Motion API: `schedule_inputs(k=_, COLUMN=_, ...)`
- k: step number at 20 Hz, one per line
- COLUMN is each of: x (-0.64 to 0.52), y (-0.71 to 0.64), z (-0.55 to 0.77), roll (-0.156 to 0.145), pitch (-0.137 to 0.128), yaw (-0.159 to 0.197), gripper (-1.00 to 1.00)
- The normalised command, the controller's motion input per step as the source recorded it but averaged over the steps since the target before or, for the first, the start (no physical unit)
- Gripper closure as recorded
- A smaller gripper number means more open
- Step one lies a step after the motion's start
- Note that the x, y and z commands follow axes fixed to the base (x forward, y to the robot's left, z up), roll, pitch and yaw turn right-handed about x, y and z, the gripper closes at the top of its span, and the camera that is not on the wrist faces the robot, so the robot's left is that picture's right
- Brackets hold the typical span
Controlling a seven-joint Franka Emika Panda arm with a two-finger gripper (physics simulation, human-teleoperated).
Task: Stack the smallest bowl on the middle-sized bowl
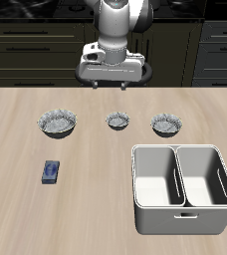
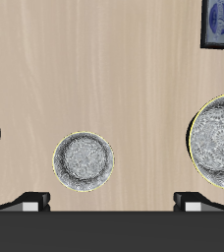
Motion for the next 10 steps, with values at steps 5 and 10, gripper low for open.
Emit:
schedule_inputs(k=5, x=0.02, y=-0.07, z=-0.24, roll=-0.024, pitch=0.013, yaw=0.014, gripper=-1.00)
schedule_inputs(k=10, x=0.02, y=-0.03, z=-0.29, roll=-0.018, pitch=0.028, yaw=0.006, gripper=-1.00)
